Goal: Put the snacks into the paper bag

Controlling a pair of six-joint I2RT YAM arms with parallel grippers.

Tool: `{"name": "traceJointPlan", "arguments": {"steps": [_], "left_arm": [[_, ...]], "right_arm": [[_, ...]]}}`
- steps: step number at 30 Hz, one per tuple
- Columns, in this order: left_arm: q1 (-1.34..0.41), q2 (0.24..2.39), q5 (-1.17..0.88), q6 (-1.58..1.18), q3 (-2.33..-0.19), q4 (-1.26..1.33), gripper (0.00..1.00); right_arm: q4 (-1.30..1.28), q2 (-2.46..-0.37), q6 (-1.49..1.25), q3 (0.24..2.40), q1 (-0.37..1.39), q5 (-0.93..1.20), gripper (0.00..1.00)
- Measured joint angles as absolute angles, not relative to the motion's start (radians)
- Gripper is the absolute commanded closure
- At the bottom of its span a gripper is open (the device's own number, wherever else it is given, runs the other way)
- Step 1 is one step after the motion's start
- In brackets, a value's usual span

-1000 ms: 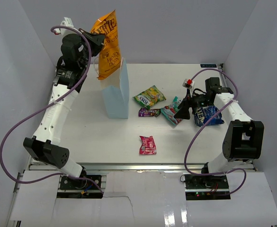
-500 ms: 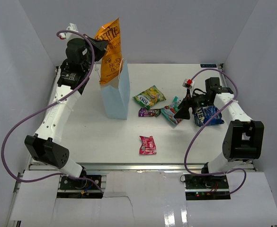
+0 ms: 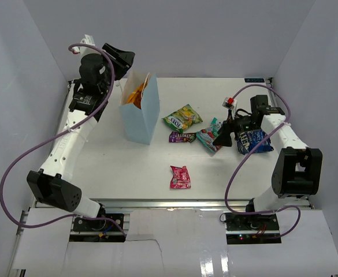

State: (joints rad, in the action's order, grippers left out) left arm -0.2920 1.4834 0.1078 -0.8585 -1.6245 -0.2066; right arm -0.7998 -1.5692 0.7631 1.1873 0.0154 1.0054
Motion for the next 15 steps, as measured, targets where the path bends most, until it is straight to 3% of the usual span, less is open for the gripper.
{"name": "traceJointPlan", "arguments": {"steps": [7,9,11,15], "left_arm": [[-0.292,1.409,0.069,-0.783,-1.596,-0.180,0.33],[-0.292,1.389,0.047,-0.731,-1.595,-0.179,0.24],[-0.292,1.356,0.026,-0.670,-1.583,-0.180,0.22],[-0.292,1.227,0.040,-0.552,-1.509,-0.226,0.09]], "right_arm": [[-0.689,-1.569,0.557,1.188,0.110,0.771,0.03],[-0.643,-1.570,0.478,1.193,0.148,0.676,0.02],[-0.594,-1.570,0.385,1.202,0.185,0.562,0.03],[-0.525,-1.606,0.183,1.254,0.244,0.272,0.08]]}}
